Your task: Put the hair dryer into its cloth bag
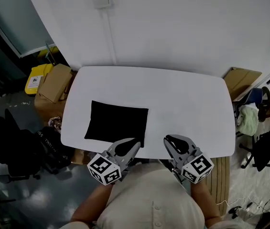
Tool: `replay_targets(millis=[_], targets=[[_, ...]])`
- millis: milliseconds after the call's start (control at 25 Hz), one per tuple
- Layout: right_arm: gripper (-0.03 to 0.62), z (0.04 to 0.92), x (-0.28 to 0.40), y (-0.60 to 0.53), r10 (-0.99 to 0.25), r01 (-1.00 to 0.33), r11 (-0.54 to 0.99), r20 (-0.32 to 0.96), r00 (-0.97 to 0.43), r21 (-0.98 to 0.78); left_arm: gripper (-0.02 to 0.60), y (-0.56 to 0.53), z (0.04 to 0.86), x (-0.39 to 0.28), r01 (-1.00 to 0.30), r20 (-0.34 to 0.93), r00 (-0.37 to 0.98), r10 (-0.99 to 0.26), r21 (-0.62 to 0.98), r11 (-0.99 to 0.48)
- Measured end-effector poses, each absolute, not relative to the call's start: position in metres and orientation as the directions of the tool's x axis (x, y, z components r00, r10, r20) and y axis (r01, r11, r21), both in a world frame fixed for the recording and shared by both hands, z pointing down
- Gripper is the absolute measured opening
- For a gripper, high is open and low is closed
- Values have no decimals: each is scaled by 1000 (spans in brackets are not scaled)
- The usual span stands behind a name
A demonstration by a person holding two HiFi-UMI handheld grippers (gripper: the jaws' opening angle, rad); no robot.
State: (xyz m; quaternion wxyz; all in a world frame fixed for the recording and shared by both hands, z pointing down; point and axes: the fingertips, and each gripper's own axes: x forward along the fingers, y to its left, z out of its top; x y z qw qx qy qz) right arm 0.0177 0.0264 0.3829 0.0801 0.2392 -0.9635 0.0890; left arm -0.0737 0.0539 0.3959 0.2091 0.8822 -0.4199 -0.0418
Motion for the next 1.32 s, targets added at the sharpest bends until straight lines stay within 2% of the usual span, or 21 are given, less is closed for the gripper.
replay_targets(millis=[320, 1320], targets=[[17, 374, 15, 42, -444, -468, 873, 173, -879, -139, 12, 68, 388, -69, -710, 83, 663, -744, 384, -590], [17, 364, 7, 50, -440, -465, 877, 185, -879, -119, 12, 87, 369, -77, -678, -4, 673, -740, 396, -619]])
